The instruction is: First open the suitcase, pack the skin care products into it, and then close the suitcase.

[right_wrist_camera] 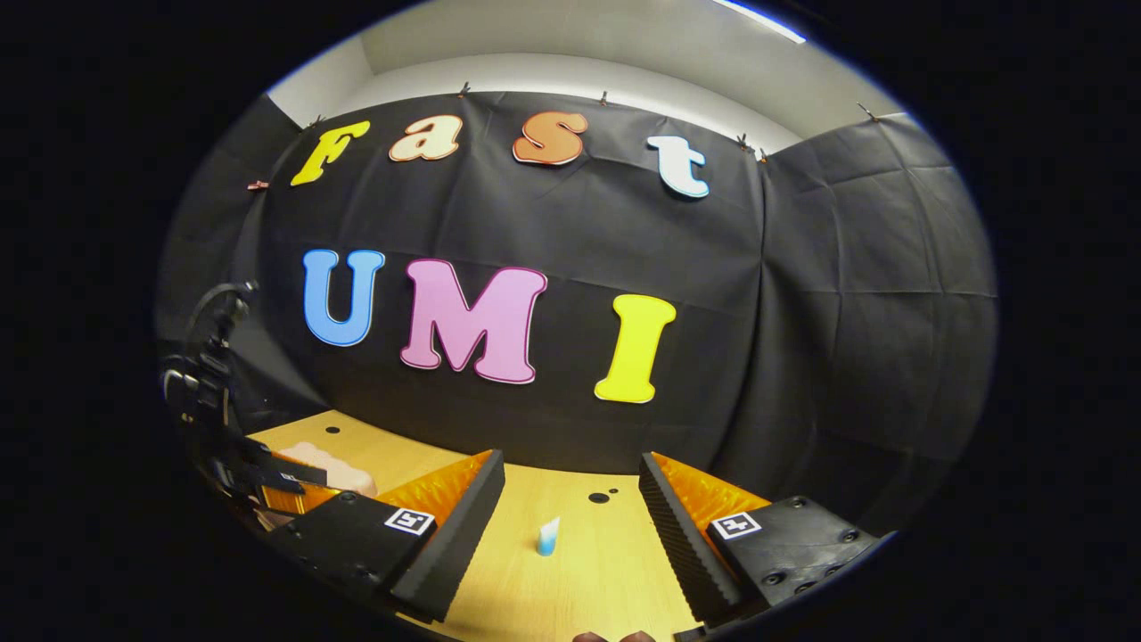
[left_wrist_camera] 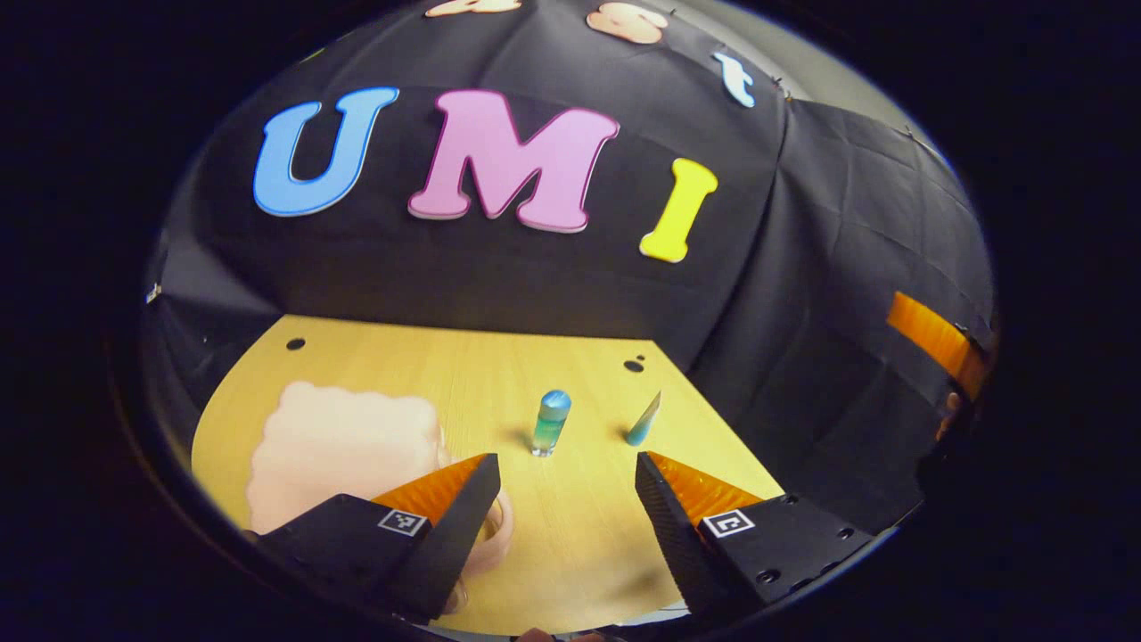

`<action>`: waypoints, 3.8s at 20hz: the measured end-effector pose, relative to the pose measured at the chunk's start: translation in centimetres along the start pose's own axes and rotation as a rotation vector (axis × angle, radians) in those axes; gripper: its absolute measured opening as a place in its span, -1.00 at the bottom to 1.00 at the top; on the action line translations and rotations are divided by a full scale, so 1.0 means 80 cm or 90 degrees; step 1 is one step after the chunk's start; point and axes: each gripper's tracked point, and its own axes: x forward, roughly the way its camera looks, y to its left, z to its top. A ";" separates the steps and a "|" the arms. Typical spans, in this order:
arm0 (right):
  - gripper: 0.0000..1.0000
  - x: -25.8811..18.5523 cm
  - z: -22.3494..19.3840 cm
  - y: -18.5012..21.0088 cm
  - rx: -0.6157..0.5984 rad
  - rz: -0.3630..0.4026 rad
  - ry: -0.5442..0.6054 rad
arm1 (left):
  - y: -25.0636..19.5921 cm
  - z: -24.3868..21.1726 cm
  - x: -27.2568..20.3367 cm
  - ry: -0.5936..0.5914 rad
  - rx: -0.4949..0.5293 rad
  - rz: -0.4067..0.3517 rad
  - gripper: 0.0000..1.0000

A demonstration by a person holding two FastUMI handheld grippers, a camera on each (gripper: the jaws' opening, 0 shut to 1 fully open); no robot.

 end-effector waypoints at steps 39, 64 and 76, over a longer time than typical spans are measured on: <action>0.89 0.037 -0.029 -0.057 -0.021 -0.028 0.034 | 0.078 0.006 0.044 0.293 -0.072 -0.038 -0.79; 0.92 0.103 -0.011 0.198 -0.056 0.032 0.047 | 0.724 0.050 -0.120 0.165 -0.208 0.234 -0.82; 0.92 0.091 -0.006 0.221 -0.064 -0.026 0.077 | 0.828 -0.094 -0.060 0.228 -0.207 0.266 -0.48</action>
